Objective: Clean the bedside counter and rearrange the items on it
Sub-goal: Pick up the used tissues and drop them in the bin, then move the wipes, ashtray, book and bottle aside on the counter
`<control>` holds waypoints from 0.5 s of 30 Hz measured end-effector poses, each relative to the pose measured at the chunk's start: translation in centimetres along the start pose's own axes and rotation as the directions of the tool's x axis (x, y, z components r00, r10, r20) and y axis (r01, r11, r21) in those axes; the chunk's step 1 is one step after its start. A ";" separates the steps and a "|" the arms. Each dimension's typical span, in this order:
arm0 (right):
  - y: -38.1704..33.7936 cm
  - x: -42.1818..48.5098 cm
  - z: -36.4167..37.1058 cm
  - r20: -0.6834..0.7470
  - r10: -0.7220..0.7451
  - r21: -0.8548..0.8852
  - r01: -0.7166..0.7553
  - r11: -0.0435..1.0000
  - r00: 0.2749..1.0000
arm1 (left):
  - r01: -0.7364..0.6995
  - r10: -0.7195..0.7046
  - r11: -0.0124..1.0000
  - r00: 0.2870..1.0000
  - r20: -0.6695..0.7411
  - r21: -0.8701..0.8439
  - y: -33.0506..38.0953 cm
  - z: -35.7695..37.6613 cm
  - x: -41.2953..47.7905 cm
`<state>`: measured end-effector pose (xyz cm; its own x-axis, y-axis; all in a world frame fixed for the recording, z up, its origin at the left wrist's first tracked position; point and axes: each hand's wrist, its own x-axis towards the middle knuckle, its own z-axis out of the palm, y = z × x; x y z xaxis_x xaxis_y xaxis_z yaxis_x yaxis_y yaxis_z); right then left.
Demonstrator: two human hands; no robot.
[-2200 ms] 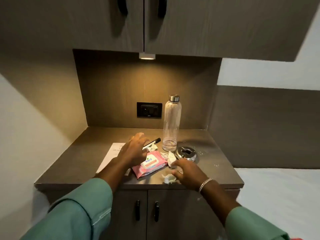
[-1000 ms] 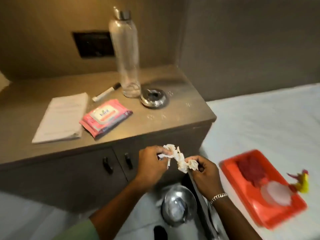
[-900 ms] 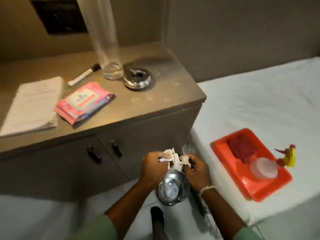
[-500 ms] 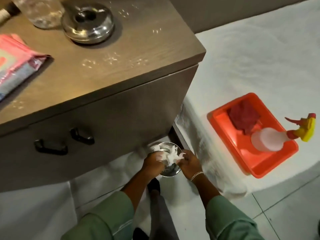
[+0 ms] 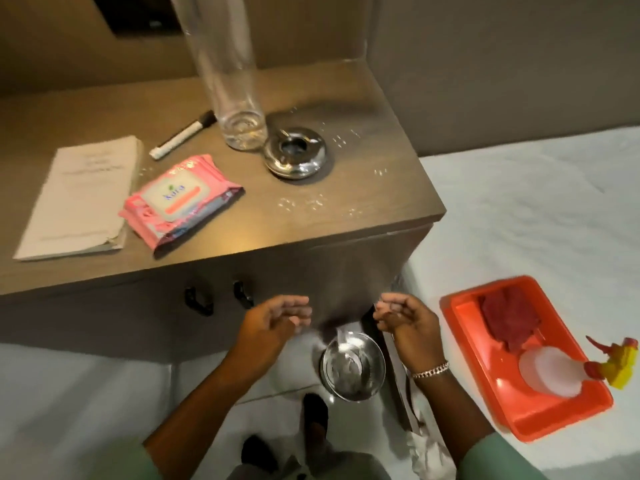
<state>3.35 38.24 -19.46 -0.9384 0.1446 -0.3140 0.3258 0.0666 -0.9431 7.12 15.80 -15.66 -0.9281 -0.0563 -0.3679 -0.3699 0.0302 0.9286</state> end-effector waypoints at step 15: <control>-18.2 -2.8 25.7 0.637 -0.588 -0.094 0.807 0.582 0.498 | -0.204 0.554 0.660 0.782 -0.285 0.723 5.4 -22.8 -0.1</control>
<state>-2.95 11.30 -4.24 -0.7326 -0.5962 0.3284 -0.5571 0.2479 -0.7926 6.13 -6.83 -9.46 -0.9192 -0.3118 0.2407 -0.0845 0.7529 0.6526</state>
